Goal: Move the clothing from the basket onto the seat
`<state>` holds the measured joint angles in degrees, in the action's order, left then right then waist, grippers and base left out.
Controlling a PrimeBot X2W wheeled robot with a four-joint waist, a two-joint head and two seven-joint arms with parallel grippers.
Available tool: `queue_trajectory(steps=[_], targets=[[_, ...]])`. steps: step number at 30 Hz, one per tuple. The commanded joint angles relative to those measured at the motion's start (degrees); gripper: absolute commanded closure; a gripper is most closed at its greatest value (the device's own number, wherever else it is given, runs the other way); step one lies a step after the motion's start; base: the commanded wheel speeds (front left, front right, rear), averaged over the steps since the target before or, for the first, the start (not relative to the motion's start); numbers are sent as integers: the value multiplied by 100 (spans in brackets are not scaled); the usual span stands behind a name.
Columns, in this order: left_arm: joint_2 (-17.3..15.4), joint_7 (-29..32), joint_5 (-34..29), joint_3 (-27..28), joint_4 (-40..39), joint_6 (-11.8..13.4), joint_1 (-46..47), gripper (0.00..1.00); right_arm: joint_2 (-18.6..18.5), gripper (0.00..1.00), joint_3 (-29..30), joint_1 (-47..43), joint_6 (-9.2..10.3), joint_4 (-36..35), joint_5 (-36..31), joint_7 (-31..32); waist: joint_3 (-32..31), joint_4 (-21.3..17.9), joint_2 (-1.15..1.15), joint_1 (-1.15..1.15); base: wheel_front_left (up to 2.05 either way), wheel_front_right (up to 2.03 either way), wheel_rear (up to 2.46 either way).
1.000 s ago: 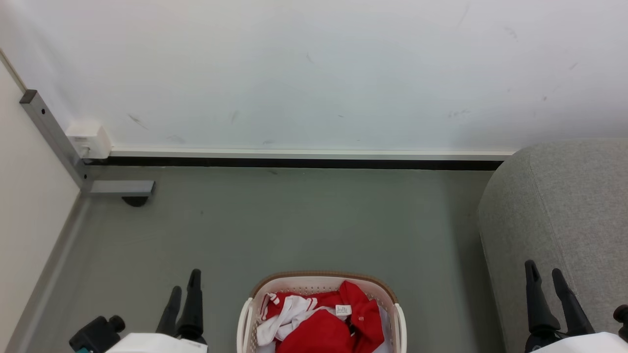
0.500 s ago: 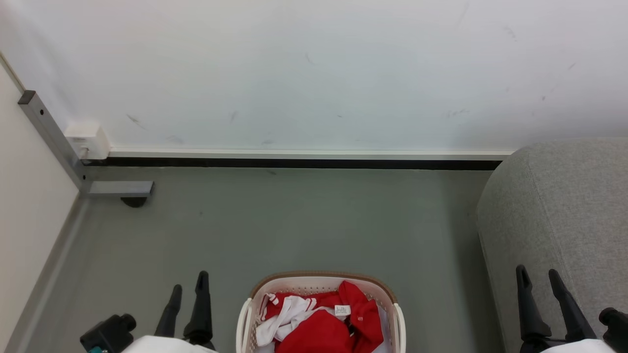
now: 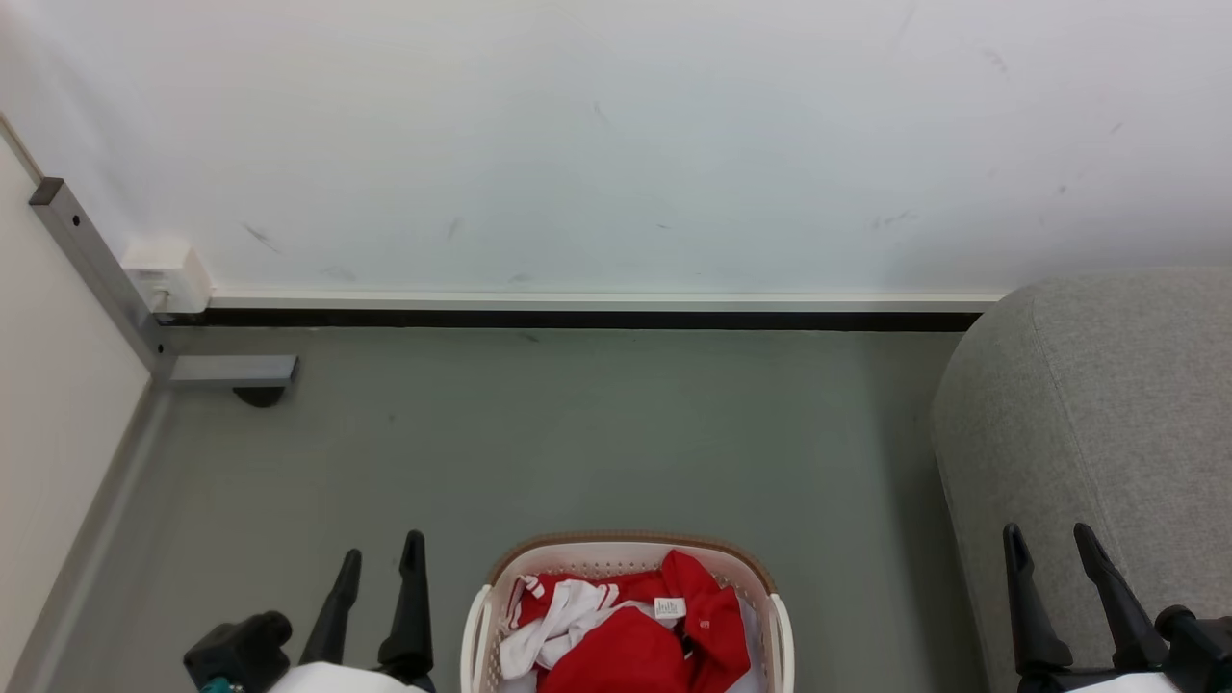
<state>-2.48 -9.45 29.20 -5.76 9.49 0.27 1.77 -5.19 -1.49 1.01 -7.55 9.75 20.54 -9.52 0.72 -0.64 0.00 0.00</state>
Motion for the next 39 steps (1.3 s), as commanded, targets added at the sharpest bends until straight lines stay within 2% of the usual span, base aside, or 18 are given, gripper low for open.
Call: queue_trajectory(steps=[1,19,39], targets=[[-48,-75,-204,-4,-48,24,-39,0,-27,0,16,-40,8,-63,-177,-68,0,-4,0,0,0,0,0],[-54,-296,-1117,-112,38,54,-129,0,62,0,169,-133,9,16,-870,-281,33,-16,0,0,0,0,0],[-59,-508,-2088,59,182,63,-200,0,147,0,229,-202,11,3,-1529,-501,57,-40,0,0,0,0,0]])
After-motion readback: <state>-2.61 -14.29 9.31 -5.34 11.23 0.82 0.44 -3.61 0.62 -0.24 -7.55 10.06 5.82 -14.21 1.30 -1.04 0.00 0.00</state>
